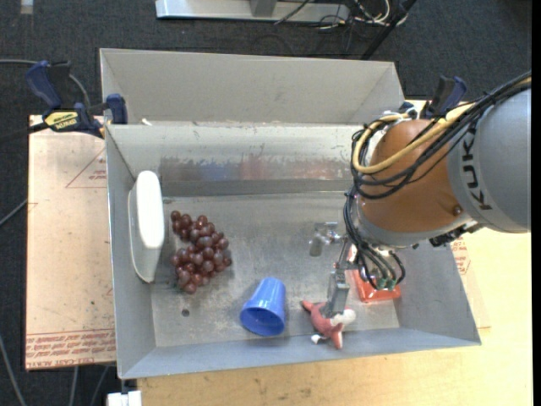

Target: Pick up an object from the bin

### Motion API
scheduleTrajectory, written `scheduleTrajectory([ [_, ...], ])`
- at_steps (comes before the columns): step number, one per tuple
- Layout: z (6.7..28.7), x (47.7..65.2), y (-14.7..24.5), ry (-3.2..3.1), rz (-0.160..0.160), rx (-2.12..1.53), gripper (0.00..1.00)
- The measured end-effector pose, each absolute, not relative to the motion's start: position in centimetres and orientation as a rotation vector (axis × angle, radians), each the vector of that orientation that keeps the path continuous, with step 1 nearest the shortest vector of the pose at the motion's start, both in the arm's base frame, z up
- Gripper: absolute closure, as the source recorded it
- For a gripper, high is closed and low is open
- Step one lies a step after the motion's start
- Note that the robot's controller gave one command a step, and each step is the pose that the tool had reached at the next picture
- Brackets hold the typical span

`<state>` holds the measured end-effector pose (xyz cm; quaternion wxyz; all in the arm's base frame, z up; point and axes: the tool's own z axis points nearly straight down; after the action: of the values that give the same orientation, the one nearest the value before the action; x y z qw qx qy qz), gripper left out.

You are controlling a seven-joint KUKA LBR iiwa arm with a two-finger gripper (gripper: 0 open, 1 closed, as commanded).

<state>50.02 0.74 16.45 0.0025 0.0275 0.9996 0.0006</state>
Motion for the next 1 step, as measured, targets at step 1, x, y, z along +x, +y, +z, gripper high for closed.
scheduleTrajectory([
  [1,10.5,49.59,0.28,3.139,0.002,-0.041,0.0],
])
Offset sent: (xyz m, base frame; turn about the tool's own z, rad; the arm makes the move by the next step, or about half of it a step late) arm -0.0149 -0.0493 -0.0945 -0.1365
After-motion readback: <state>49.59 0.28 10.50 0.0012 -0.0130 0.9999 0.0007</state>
